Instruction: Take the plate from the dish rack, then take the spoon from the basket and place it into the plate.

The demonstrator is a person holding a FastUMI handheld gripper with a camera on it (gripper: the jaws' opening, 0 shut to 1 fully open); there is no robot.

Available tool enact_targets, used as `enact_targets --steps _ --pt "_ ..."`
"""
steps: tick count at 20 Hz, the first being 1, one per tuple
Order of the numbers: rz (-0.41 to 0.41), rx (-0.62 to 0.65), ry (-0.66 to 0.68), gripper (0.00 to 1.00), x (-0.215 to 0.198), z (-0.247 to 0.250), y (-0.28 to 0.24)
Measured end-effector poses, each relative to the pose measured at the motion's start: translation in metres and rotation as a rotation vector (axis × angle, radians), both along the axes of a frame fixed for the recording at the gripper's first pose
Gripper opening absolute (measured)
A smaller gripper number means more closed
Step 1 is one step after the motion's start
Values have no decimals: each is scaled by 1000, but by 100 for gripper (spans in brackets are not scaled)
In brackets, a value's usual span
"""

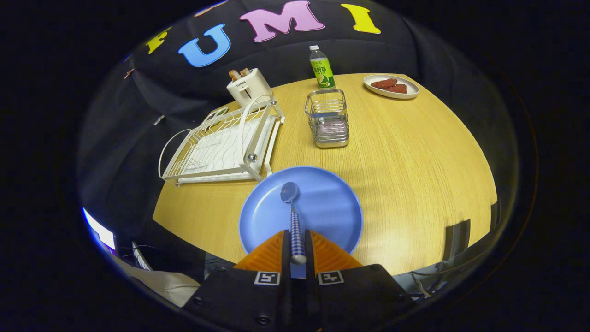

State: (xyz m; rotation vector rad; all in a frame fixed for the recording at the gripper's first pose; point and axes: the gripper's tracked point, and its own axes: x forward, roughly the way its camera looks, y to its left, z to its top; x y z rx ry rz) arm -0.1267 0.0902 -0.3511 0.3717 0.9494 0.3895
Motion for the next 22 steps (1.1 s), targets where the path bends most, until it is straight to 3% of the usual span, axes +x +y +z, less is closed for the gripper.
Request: enact_targets --steps 4,6,9,11,15,22 --pt "4 -51 31 19 -7 -15 -2" --pt "1 -49 47 26 -9 -20 0" --pt "-7 -64 40 50 -7 -20 -2" --pt "-9 -77 27 75 -4 -19 -4" --pt "-12 -80 16 96 -2 -16 -4" --pt "-24 -97 -88 99 22 21 -14"
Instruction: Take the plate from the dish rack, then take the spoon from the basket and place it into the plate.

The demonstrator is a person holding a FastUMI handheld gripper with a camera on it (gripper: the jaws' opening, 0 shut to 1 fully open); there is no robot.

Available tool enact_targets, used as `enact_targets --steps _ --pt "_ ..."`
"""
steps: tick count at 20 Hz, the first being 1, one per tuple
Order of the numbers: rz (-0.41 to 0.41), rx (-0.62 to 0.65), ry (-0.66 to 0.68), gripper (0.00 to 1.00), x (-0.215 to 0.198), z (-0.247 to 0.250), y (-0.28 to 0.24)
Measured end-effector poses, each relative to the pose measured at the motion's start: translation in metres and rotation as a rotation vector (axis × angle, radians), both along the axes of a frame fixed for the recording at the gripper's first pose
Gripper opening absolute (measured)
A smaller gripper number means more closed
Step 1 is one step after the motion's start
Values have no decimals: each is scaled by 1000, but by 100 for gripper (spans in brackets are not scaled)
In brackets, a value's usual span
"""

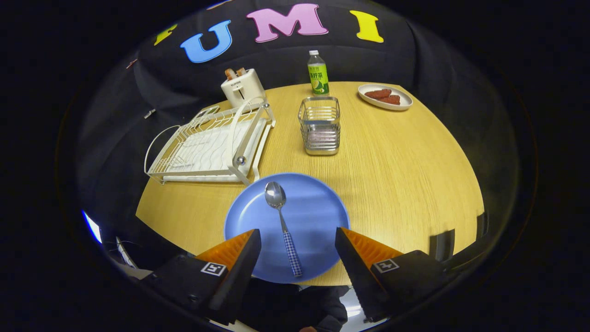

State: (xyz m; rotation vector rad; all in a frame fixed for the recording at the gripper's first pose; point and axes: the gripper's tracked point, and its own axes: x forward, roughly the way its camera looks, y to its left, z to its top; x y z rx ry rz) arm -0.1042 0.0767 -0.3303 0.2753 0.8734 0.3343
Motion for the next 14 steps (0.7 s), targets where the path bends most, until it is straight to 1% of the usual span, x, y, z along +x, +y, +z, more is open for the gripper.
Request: enact_targets --steps 7,14 --pt "-45 -33 -202 99 51 86 -20" --pt "-93 -60 -427 99 90 183 -39"
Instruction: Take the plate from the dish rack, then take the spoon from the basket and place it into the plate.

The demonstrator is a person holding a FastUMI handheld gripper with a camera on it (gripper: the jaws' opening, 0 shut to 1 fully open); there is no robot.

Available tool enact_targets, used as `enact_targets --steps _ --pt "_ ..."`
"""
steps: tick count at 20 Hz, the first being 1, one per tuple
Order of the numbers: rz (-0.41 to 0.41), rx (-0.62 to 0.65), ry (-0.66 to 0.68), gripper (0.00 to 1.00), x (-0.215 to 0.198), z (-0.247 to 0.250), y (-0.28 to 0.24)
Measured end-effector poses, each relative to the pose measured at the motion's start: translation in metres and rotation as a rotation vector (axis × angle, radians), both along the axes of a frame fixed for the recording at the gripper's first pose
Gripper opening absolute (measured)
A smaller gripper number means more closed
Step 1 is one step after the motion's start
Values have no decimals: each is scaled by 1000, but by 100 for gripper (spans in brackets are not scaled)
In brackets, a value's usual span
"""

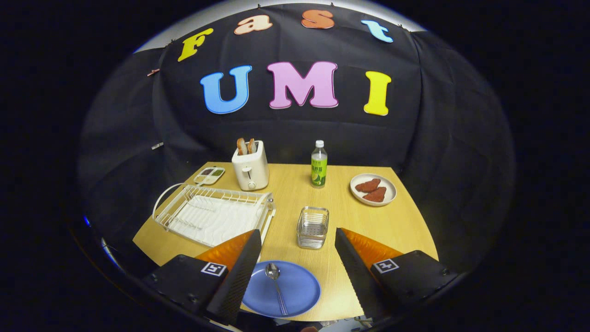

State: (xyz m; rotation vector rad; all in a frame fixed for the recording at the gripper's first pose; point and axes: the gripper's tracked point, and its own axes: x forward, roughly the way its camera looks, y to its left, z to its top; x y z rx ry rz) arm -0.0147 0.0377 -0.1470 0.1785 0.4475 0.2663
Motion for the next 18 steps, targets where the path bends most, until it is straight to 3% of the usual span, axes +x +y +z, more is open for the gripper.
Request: enact_targets --steps 9,18 --pt "-72 -39 -230 99 15 93 -27" --pt "-121 -36 -272 96 16 107 -35"
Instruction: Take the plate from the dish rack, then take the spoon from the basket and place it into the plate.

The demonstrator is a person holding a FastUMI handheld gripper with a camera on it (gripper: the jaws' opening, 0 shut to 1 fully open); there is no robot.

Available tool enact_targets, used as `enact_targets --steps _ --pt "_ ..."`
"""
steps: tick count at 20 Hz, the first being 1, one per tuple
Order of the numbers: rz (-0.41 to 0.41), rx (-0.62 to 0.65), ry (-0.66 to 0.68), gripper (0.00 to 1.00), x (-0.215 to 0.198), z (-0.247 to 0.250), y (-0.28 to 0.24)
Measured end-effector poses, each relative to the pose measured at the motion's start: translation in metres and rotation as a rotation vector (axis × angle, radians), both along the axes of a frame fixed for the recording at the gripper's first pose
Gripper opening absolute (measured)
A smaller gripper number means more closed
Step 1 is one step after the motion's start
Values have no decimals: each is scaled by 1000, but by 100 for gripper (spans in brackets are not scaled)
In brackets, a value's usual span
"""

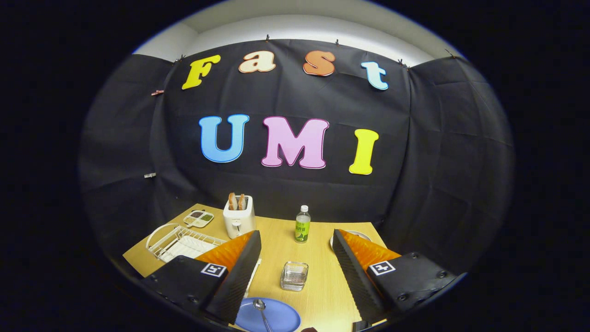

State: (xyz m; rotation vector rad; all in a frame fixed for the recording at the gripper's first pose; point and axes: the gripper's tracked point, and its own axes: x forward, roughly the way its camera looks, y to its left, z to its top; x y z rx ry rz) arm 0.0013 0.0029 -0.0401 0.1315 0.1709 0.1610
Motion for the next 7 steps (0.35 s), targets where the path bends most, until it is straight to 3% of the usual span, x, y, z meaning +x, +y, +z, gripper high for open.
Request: enact_targets --steps 7 --pt "1 7 -2 96 -3 0 1"
